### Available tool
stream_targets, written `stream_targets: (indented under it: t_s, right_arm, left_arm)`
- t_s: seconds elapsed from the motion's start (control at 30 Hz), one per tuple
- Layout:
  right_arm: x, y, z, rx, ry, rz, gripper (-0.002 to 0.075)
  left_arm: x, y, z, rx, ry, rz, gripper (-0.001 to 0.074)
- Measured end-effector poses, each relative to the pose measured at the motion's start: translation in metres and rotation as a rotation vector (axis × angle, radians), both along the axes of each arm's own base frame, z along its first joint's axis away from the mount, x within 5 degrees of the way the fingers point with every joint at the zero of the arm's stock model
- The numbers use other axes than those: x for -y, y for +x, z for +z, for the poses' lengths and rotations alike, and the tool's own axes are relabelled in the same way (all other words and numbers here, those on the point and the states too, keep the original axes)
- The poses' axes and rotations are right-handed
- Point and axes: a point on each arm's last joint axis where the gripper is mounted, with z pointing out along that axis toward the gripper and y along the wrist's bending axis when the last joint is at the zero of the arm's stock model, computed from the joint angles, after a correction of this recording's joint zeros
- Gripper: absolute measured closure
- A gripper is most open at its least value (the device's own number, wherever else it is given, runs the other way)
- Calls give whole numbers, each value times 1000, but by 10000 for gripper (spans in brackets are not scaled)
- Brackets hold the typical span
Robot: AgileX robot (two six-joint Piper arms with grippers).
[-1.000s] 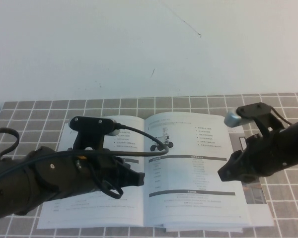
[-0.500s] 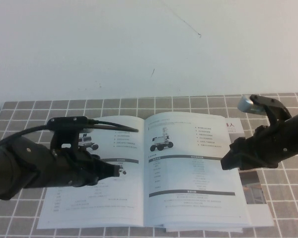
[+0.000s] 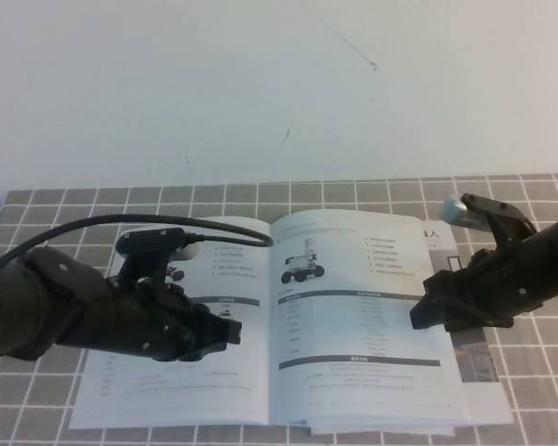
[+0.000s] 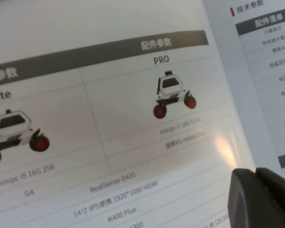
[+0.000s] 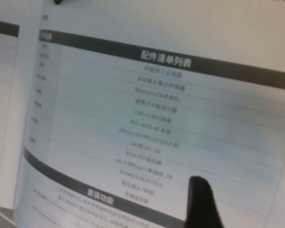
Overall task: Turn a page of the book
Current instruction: Open the closed book
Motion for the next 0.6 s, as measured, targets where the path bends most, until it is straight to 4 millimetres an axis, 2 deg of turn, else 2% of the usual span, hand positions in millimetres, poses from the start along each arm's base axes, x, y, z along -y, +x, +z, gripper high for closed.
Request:
stream_targets:
  t_s: [0.3,0.6]
  right_arm:
    - [1,1,-2,32,-18,39,322]
    - [1,2,-16,6,-32,60,325]
  left_arm:
    - [3,14,-11,-15,-2,34,738]
    - [10,22,-26,-81,-19,2,738]
